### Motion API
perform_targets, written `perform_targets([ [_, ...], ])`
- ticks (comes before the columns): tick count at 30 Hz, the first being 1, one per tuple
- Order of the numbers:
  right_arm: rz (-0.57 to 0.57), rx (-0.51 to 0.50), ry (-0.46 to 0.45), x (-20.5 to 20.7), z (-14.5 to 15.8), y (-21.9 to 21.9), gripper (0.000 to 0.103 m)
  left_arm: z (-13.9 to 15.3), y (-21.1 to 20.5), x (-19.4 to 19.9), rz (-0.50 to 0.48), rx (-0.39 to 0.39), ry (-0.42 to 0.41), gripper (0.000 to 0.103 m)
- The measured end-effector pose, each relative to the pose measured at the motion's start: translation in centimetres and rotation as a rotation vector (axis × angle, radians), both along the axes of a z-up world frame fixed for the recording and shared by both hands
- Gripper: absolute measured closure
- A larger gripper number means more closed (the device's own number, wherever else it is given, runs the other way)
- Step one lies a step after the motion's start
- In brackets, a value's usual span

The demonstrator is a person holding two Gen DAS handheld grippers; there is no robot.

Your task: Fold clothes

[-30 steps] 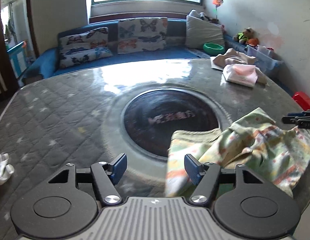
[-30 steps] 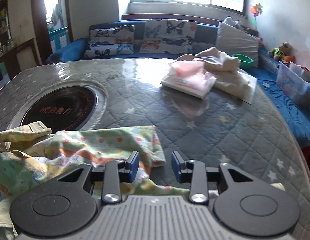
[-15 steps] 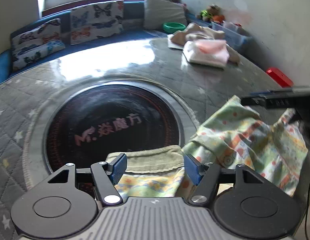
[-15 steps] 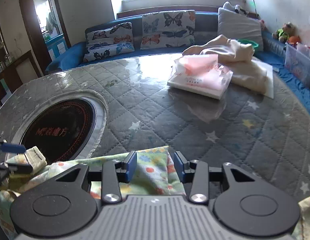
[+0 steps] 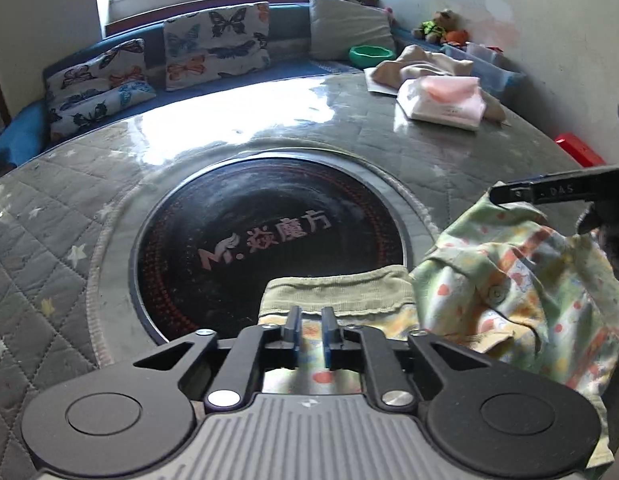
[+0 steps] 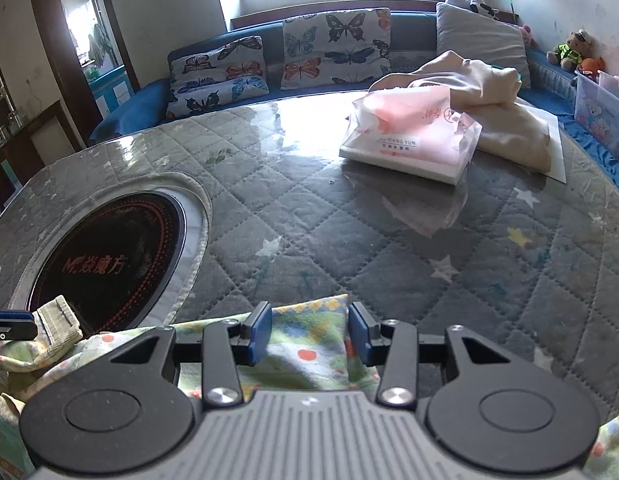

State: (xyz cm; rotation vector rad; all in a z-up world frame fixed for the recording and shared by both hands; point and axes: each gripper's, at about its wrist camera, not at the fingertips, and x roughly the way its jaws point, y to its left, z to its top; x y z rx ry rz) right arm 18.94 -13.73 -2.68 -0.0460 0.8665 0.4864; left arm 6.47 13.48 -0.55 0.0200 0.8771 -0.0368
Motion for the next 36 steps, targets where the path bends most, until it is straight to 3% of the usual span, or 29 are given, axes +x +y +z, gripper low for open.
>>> perform_targets([
  [1, 0.001, -0.001, -0.001, 0.0, 0.0, 0.0, 0.058, 0.0, 0.0, 0.1, 0.012, 0.018, -0.004, 0.06],
  [3, 0.003, -0.003, -0.002, 0.0, 0.0, 0.1, 0.058, -0.2, 0.0, 0.3, 0.036, 0.043, -0.004, 0.047],
  [6, 0.007, -0.007, -0.004, 0.0, 0.0, 0.3, 0.058, -0.9, 0.4, 0.7, 0.045, 0.037, 0.02, 0.048],
  [8, 0.008, -0.008, -0.004, 0.0, 0.0, 0.3, 0.057, -1.5, 0.7, 0.9, 0.047, 0.014, 0.038, 0.055],
  [10, 0.007, -0.008, -0.005, -0.1, 0.0, 0.3, 0.057, -1.7, 1.1, 0.9, 0.049, -0.036, 0.039, 0.077],
  [13, 0.006, -0.011, -0.006, 0.0, 0.0, 0.3, 0.057, -1.5, 1.7, 0.2, 0.08, -0.082, 0.016, 0.094],
  [23, 0.008, -0.015, -0.016, -0.1, 0.1, 0.3, 0.057, 1.6, 8.7, -9.7, 0.477, -0.03, -0.107, 0.099],
  [26, 0.009, -0.019, -0.016, 0.1, 0.0, 0.3, 0.053, 1.7, 11.0, -11.9, 0.537, -0.019, -0.066, 0.088],
  [28, 0.006, -0.022, -0.014, 0.3, -0.2, 0.4, 0.053, 2.2, 12.0, -12.5, 0.569, 0.008, -0.065, 0.07],
  [30, 0.006, -0.023, -0.012, 0.4, -0.3, 0.5, 0.053, 3.1, 12.1, -12.4, 0.56, -0.004, -0.092, 0.067],
  [33, 0.011, -0.027, -0.016, 0.4, -0.3, 0.6, 0.053, 3.9, 10.5, -10.5, 0.424, -0.095, -0.1, 0.052],
  [36, 0.011, -0.026, -0.014, 0.4, -0.3, 0.7, 0.053, 2.9, 7.5, -7.6, 0.282, -0.095, -0.073, 0.05],
])
